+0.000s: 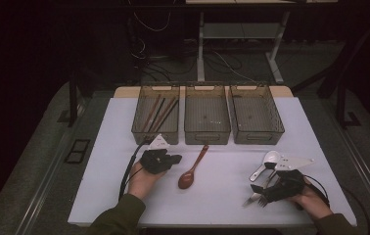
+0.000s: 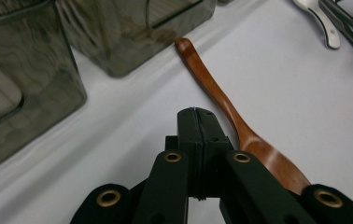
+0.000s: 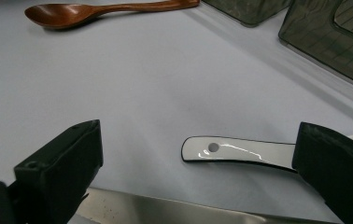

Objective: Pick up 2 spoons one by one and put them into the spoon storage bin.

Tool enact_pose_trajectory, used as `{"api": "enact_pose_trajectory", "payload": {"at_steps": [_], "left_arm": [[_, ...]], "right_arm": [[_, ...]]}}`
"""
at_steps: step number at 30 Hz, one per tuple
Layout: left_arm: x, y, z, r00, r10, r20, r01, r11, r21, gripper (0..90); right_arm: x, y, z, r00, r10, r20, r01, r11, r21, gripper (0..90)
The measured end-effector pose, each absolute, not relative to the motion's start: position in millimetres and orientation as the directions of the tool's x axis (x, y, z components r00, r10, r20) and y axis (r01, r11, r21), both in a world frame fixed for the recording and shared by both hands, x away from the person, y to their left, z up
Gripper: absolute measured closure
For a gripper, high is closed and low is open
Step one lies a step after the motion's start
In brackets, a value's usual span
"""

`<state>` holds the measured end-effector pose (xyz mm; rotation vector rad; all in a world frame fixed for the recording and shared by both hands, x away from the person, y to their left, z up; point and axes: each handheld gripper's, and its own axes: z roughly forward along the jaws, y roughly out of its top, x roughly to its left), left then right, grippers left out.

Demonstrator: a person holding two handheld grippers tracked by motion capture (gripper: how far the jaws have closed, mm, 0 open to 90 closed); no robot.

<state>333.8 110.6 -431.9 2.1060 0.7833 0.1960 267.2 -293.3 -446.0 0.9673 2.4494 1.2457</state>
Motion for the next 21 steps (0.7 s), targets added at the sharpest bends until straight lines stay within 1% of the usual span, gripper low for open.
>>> {"api": "enact_pose_trajectory", "payload": {"at_steps": [6, 16, 21], "left_arm": [[344.6, 93.3, -436.5, 0.794, 0.590, -0.143, 0.471, -0.451, 0.758, 89.1], [360.6, 60.8, -445.5, 0.806, 0.581, -0.115, 0.470, -0.509, 0.721, 89.1], [364.5, 51.2, -448.0, 0.803, 0.585, -0.117, 0.479, -0.515, 0.711, 89.1]], "right_arm": [[267.5, -293.4, -446.1, -0.755, 0.650, 0.090, 0.456, 0.421, 0.784, 1.8], [267.7, -293.2, -446.4, -0.755, 0.650, 0.089, 0.455, 0.423, 0.784, 1.8], [268.1, -293.9, -446.2, -0.755, 0.649, 0.090, 0.455, 0.421, 0.784, 1.8]]}}
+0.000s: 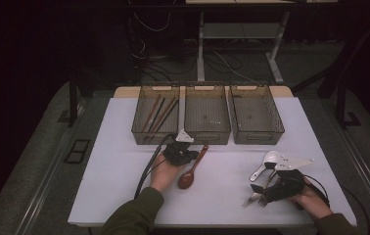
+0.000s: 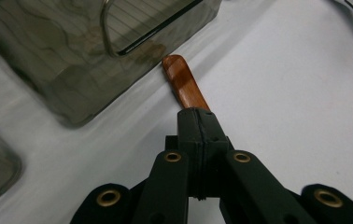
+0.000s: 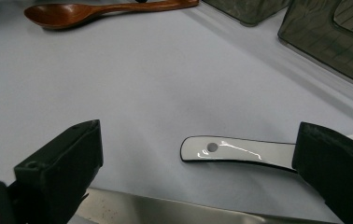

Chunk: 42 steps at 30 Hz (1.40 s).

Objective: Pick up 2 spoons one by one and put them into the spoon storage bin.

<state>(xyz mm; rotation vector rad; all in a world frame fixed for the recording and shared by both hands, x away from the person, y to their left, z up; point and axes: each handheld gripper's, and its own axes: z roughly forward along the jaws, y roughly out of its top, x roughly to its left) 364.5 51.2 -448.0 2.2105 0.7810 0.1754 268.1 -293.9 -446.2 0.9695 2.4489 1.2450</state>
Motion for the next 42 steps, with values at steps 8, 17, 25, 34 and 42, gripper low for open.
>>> {"api": "enact_pose_trajectory", "payload": {"at_steps": [8, 17, 25, 34, 42], "left_arm": [[362.6, 42.1, -449.2, 0.813, 0.571, -0.114, 0.475, -0.537, 0.697, 89.1], [359.1, 33.0, -446.8, 0.855, 0.508, -0.102, 0.427, -0.579, 0.694, 89.2], [351.8, 20.3, -446.1, 0.890, 0.443, -0.114, 0.394, -0.617, 0.681, 89.3], [343.8, 6.7, -443.5, 0.941, 0.317, -0.116, 0.312, -0.684, 0.660, 89.4], [342.5, 10.1, -440.2, 0.937, 0.329, -0.122, 0.320, -0.660, 0.679, 89.2]], "right_arm": [[268.0, -294.0, -446.2, -0.757, 0.647, 0.090, 0.454, 0.421, 0.785, 1.8], [268.5, -294.0, -446.3, -0.757, 0.647, 0.091, 0.455, 0.421, 0.785, 1.8], [268.3, -294.2, -446.0, -0.758, 0.646, 0.090, 0.452, 0.422, 0.786, 1.8], [268.0, -294.3, -445.8, -0.760, 0.643, 0.091, 0.451, 0.422, 0.786, 1.8], [268.0, -294.4, -445.7, -0.761, 0.643, 0.091, 0.450, 0.421, 0.787, 1.8]]}}
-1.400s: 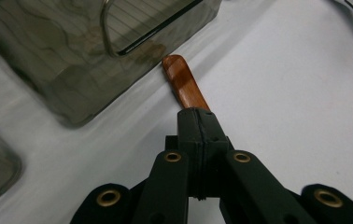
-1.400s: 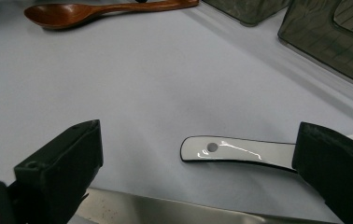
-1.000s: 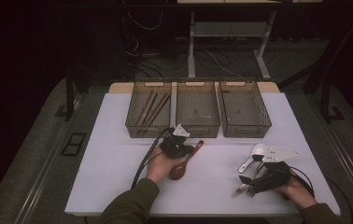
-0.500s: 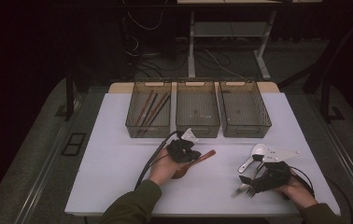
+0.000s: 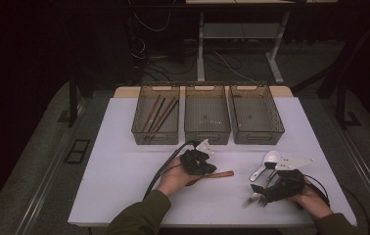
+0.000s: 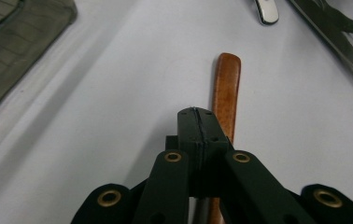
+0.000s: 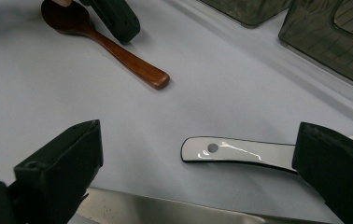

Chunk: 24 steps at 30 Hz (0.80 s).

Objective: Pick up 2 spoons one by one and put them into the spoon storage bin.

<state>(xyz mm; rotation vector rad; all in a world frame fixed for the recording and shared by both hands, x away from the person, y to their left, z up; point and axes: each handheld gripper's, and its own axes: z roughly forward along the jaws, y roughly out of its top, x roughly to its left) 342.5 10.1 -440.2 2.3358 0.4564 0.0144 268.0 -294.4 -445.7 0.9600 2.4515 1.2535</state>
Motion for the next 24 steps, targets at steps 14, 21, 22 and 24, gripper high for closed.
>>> {"api": "enact_pose_trajectory", "payload": {"at_steps": [14, 21, 22, 24], "left_arm": [[326.2, 61.2, -419.5, 0.900, 0.401, -0.171, 0.385, -0.547, 0.744, 58.7], [313.1, 85.7, -421.5, 0.877, 0.453, -0.163, 0.410, -0.525, 0.746, 45.1], [311.5, 88.9, -422.6, 0.872, 0.462, -0.159, 0.413, -0.523, 0.746, 43.6], [308.4, 94.8, -425.9, 0.864, 0.476, -0.161, 0.423, -0.516, 0.744, 41.0]], "right_arm": [[267.3, -294.7, -445.2, -0.759, 0.645, 0.093, 0.451, 0.418, 0.789, 1.8], [267.5, -294.7, -445.4, -0.759, 0.645, 0.091, 0.451, 0.419, 0.788, 1.8], [267.5, -294.8, -445.4, -0.759, 0.645, 0.091, 0.451, 0.419, 0.788, 1.8], [267.6, -294.7, -445.5, -0.758, 0.646, 0.090, 0.451, 0.419, 0.788, 1.8]]}}
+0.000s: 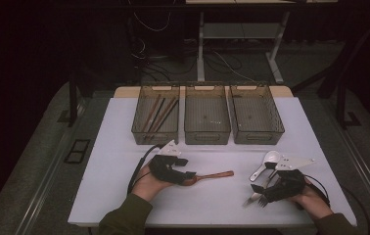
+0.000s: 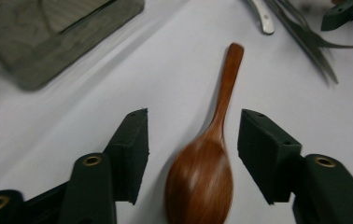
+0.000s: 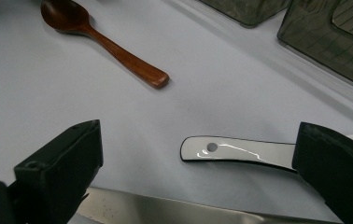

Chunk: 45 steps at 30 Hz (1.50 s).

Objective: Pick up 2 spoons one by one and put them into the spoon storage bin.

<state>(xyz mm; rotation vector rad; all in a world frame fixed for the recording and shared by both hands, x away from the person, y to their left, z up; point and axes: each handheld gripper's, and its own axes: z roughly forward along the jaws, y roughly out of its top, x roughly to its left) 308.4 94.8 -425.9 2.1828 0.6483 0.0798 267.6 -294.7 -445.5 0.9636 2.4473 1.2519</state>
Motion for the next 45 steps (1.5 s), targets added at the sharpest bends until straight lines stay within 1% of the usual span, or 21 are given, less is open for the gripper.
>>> {"api": "enact_pose_trajectory", "payload": {"at_steps": [6, 8, 15, 18, 25, 28, 32, 41, 45], "left_arm": [[303.2, 98.7, -435.9, 0.854, 0.496, -0.159, 0.441, -0.526, 0.728, 37.6], [303.6, 96.4, -437.6, 0.858, 0.493, -0.144, 0.430, -0.539, 0.724, 36.8], [303.4, 91.9, -441.5, 0.866, 0.487, -0.114, 0.419, -0.583, 0.696, 36.7], [303.0, 89.9, -443.4, 0.863, 0.492, -0.113, 0.423, -0.583, 0.693, 36.7], [302.9, 87.2, -445.4, 0.878, 0.472, -0.084, 0.397, -0.619, 0.678, 37.6], [300.8, 86.0, -445.4, 0.879, 0.469, -0.083, 0.395, -0.620, 0.678, 39.9], [299.5, 85.3, -444.3, 0.894, 0.443, -0.074, 0.373, -0.641, 0.671, 45.0], [297.0, 83.1, -442.8, 0.917, 0.384, -0.108, 0.354, -0.658, 0.665, 64.9], [295.3, 80.7, -442.3, 0.929, 0.357, -0.098, 0.330, -0.678, 0.656, 69.3]], "right_arm": [[267.4, -294.7, -445.2, -0.757, 0.647, 0.092, 0.452, 0.417, 0.788, 1.8], [267.5, -294.5, -445.3, -0.759, 0.645, 0.090, 0.450, 0.420, 0.788, 1.8], [267.4, -294.5, -445.4, -0.761, 0.643, 0.090, 0.449, 0.422, 0.788, 1.8], [267.2, -294.3, -445.3, -0.761, 0.643, 0.089, 0.449, 0.423, 0.787, 1.8], [267.5, -294.3, -445.5, -0.761, 0.643, 0.088, 0.449, 0.423, 0.787, 1.8], [267.5, -294.4, -445.5, -0.761, 0.643, 0.089, 0.449, 0.423, 0.787, 1.8], [267.6, -294.4, -445.6, -0.761, 0.642, 0.088, 0.449, 0.424, 0.787, 1.8], [267.6, -294.4, -445.5, -0.762, 0.642, 0.088, 0.448, 0.424, 0.787, 1.8], [267.5, -294.4, -445.5, -0.761, 0.643, 0.088, 0.449, 0.423, 0.787, 1.8]]}}
